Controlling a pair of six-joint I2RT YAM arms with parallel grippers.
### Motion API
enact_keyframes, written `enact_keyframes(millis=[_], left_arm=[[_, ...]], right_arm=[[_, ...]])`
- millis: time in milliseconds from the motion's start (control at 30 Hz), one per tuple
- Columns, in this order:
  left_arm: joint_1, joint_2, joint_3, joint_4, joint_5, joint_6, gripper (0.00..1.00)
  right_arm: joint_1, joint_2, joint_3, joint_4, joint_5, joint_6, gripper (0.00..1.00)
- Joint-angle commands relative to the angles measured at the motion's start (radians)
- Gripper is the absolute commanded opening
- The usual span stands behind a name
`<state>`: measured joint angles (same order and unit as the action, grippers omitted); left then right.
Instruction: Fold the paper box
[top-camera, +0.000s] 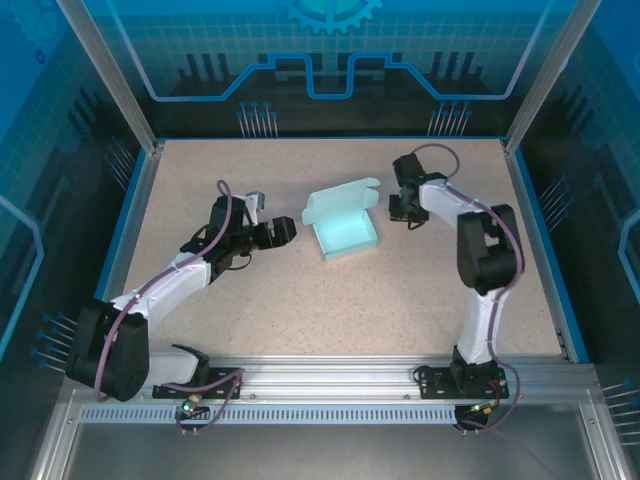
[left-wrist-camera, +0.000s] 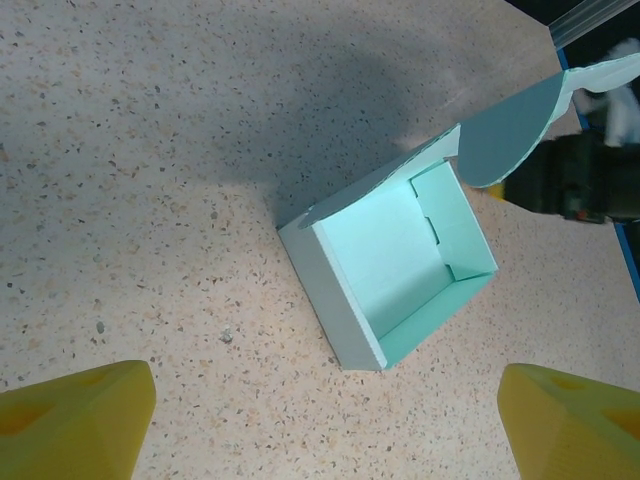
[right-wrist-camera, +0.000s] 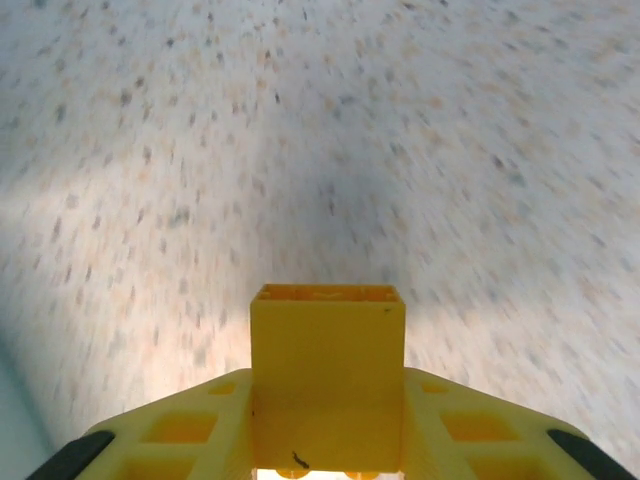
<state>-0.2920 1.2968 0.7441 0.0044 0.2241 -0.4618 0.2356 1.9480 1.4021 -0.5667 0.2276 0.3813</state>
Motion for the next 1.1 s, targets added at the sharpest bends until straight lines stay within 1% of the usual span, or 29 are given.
enact_keyframes(millis=[0,133,233,300,433,633,800,1067], left_arm=[[-0.003,-0.007,0.005,0.000,-0.011,0.028,0.91],[0.002,0.002,-0.027,0.054,-0.013,0.005,0.92],[0.005,0.006,-0.045,0.097,-0.017,-0.016,0.92],[0.008,0.011,-0.047,0.109,-0.022,-0.024,0.92],[0.023,0.020,-0.043,0.102,-0.019,-0.045,0.94],[0.050,0.017,-0.051,0.057,-0.035,-0.060,0.97],[0.074,-0.010,-0.071,0.048,-0.039,-0.051,0.99],[0.083,-0.041,-0.085,0.069,-0.013,-0.039,0.99]], right_arm=[[0.025,-0.191,-0.121,0.057,-0.045,-0.053,0.36],[0.098,-0.343,-0.252,0.106,-0.105,-0.081,0.36],[0.175,-0.392,-0.284,0.123,-0.094,-0.071,0.36],[0.223,-0.396,-0.287,0.149,-0.093,-0.057,0.36],[0.311,-0.334,-0.251,0.209,-0.065,-0.059,0.35],[0.380,-0.166,-0.133,0.229,-0.043,-0.064,0.36],[0.399,-0.066,-0.090,0.253,-0.030,-0.054,0.39],[0.409,0.003,-0.071,0.265,0.006,-0.043,0.45]])
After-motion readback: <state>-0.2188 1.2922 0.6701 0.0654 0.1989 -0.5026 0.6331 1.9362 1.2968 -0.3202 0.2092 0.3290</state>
